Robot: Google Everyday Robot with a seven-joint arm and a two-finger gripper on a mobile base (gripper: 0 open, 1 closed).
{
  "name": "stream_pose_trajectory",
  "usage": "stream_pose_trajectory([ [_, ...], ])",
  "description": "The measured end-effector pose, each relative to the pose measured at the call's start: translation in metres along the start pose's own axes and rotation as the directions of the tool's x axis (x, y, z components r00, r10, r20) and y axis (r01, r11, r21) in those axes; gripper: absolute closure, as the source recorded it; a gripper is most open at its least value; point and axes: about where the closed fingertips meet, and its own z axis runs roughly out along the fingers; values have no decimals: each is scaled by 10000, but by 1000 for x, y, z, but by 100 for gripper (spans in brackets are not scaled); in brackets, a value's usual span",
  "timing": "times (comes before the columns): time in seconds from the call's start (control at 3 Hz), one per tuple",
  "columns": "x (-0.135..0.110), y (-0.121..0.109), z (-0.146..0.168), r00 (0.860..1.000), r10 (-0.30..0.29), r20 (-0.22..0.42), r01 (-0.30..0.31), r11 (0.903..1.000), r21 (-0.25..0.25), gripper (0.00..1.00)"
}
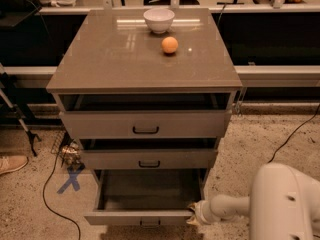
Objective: Open bottom drawer
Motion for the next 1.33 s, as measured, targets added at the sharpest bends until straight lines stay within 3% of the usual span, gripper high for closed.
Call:
stream_pose_trajectory([
  [0.33, -2, 0, -2, 10000, 22, 18, -22, 10000, 12, 100],
  [0.67, -2, 0, -2, 10000, 22, 19, -22, 10000, 11, 82],
  [1.33, -3, 3, 1, 10000, 20, 41, -20, 10000, -45, 36],
])
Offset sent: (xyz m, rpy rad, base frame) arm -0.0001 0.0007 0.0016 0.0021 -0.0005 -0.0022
